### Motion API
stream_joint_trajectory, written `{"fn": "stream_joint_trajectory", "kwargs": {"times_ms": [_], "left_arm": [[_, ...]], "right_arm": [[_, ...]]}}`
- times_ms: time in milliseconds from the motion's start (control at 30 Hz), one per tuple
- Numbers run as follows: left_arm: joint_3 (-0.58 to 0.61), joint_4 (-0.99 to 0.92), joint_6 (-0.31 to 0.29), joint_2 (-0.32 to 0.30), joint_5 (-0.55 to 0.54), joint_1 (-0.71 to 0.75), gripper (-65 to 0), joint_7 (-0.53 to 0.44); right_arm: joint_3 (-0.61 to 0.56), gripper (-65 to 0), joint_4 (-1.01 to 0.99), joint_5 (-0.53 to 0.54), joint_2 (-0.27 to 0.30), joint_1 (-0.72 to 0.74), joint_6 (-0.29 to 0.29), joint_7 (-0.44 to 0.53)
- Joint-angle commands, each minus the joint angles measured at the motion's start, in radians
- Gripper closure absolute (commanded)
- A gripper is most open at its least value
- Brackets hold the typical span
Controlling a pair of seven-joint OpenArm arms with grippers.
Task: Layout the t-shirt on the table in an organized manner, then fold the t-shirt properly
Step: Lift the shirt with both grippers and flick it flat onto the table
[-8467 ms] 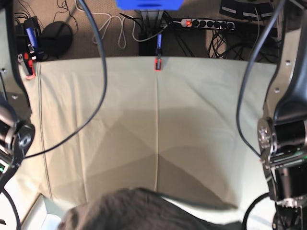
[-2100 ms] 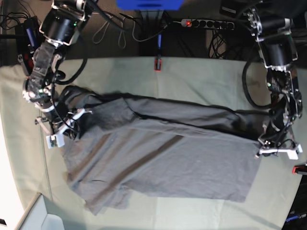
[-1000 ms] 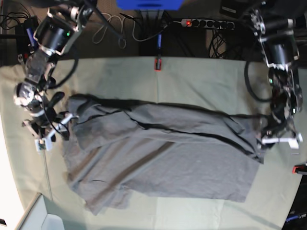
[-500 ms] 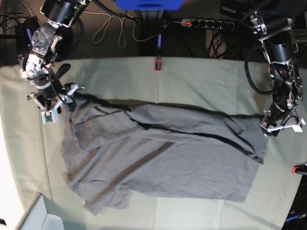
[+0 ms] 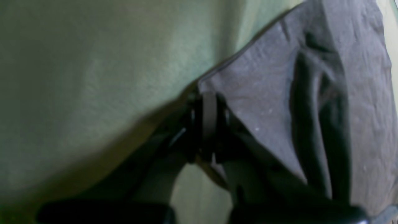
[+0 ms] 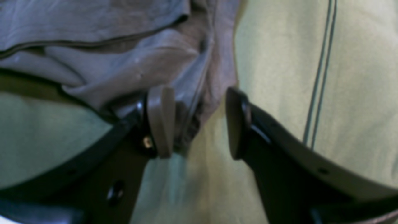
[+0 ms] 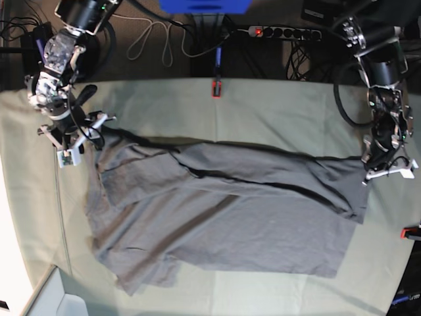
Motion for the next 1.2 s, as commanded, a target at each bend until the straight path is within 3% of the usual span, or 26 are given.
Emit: {"fn": "stream_joint_trajectory", "kwargs": {"times_ms": [0,433,500,633,967,1167], "left_arm": [[-0.005,0.022,-0.004,-0.022,-0.003,-0.016,0.0,-0.021],[0.000,0.022,-0.004,-0.036,-0.003,-0.015,0.0,-0.020],[0.000,0.022,-0.004,-0.036,-0.003,-0.013,0.0,-0.020],[0.000,0.036,-0.004,-0.040,-0.010,0.011,0.0,-0.018],[-0.006,0.303,0.004,-0.033,-0.012,0.174,0.0,-0.018],[-0.006,0.437,0.004,-0.033,-0.012,0.226,0.0,-0.018]], "right_arm": [[-0.001,-27.4,0.014,0.012,0.005,0.012,0.000,0.023],[0.001,-26.0,-0.084,0.012,-0.007,0.012,0.000,0.026],[0.002,-20.6,-0.081,0.012,0.005,0.007,0.000,0.026],[0.004,-0.1,-0.072,0.012,0.031,0.007,0.000,0.026],[-0.004,0.0,0.180,0.078,0.083,-0.086,0.000,0.023],[-0.004,0.0,0.260,0.080,0.097,-0.036,0.000,0.020]]}}
